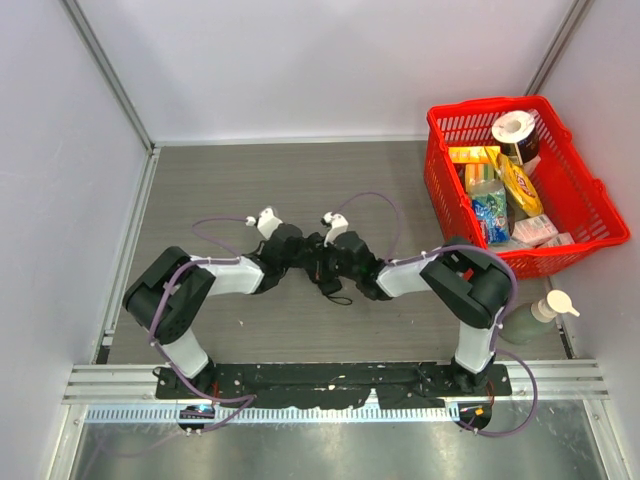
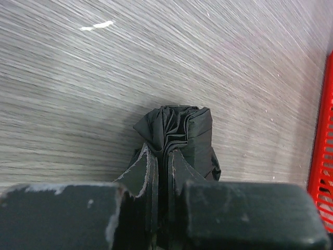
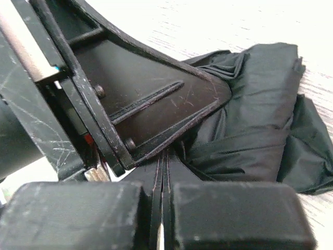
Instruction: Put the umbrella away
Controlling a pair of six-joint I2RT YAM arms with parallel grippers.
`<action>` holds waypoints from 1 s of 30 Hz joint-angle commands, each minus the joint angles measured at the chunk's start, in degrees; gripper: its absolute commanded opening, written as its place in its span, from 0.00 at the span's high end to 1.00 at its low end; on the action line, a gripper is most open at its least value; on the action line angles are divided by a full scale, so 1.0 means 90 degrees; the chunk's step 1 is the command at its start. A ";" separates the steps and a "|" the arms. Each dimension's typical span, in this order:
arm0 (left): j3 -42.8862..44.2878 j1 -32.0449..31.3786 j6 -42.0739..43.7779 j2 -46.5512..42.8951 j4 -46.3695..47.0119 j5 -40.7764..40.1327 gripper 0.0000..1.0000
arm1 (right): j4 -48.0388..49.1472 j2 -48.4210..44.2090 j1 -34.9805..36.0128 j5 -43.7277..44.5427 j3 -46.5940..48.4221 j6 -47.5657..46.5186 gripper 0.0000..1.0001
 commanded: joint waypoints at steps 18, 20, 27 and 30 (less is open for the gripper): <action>-0.0412 -0.0140 0.0212 -0.0162 -0.0388 0.0637 1.00 | -0.4056 -0.3395 0.0500 0.0532 0.0633 -0.0513 0.45; -0.0451 -0.0101 0.0291 -0.0181 -0.0164 0.0744 1.00 | -0.4747 -0.3864 0.0461 0.1057 0.0760 -0.0649 0.42; -0.0235 0.0397 0.0847 -0.0102 -0.0174 0.2042 0.82 | -0.5982 -0.4570 -0.0348 0.1490 0.0625 -0.1069 0.41; -0.0392 0.0602 0.1324 -0.0590 -0.0280 0.2121 0.48 | -0.5993 -0.4435 -0.0652 0.1090 0.0507 -0.1070 0.41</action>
